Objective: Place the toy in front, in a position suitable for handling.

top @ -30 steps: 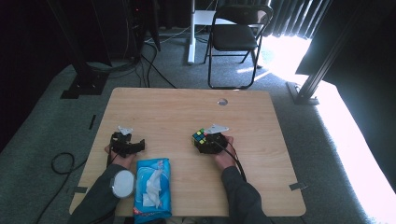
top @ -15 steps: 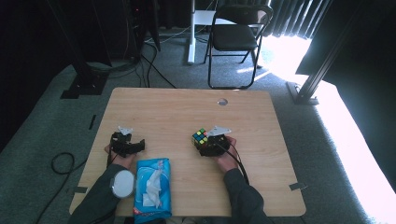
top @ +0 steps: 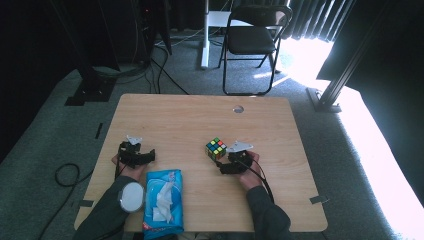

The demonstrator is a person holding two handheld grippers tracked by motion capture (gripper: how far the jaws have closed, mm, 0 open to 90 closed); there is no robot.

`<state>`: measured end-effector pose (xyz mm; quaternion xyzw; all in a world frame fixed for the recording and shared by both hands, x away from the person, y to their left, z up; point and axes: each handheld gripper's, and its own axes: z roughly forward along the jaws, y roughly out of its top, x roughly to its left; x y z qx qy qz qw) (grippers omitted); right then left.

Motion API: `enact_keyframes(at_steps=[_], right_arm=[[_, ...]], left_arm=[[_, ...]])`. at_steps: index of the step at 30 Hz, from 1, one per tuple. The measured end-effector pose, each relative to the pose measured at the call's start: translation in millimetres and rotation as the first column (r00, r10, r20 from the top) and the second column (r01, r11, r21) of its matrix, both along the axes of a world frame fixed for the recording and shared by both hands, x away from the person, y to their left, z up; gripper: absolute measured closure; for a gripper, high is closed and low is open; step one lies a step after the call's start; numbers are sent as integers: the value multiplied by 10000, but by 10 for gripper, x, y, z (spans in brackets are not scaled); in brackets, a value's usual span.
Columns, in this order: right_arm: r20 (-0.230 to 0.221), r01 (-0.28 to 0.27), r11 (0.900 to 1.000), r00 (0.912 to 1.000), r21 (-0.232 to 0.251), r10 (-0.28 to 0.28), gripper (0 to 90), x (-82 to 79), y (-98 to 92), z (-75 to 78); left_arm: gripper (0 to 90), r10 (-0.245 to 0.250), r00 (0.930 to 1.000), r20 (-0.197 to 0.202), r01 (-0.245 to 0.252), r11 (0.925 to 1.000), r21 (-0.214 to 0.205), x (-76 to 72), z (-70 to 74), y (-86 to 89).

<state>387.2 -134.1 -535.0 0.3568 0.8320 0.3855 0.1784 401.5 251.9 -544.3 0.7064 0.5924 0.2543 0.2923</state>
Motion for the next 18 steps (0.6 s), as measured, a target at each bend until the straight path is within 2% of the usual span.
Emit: enact_keyframes(at_steps=[11, 14, 16, 18], right_arm=[[-275, -49, 10000, 9996, 40, 51, 221, -61, -101, -49], [-385, -213, 9998, 9990, 30, 214, 220, -75, -93, -53], [-417, -251, 9997, 9988, -40, 249, 219, -84, -84, -67], [-437, -303, 9995, 9986, -42, 301, 220, -94, -81, -85]], left_arm=[[183, 150, 9999, 8, -150, 9999, 8, -18, 2, 1], [214, 319, 9995, 65, -319, 9995, -15, -32, 3, 7], [215, 300, 9995, -32, -300, 9995, 17, -34, 13, 9], [235, 198, 9997, -111, -199, 9997, -147, -39, 39, 16]])
